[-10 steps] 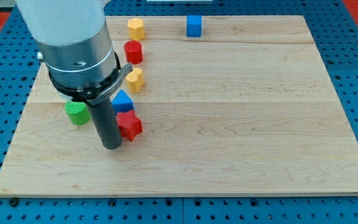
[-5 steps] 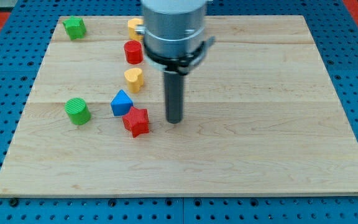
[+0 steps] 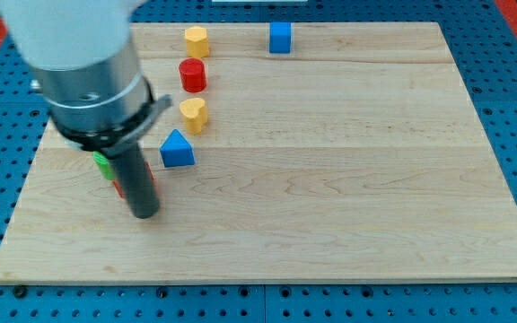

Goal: Push the red star into the green circle

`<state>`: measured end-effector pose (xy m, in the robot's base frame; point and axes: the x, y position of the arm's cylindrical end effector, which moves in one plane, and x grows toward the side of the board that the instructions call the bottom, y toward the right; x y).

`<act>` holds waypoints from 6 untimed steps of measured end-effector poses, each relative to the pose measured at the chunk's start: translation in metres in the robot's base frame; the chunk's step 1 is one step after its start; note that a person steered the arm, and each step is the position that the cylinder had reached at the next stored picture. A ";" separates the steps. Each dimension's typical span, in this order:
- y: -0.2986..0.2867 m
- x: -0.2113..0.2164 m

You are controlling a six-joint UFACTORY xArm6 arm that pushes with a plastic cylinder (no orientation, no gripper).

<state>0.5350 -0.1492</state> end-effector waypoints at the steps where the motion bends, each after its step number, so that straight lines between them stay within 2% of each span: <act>1: -0.013 -0.025; 2: 0.002 -0.007; 3: 0.004 -0.013; 4: 0.004 -0.040; 5: -0.004 -0.040; 6: -0.012 -0.010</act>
<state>0.5251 -0.1611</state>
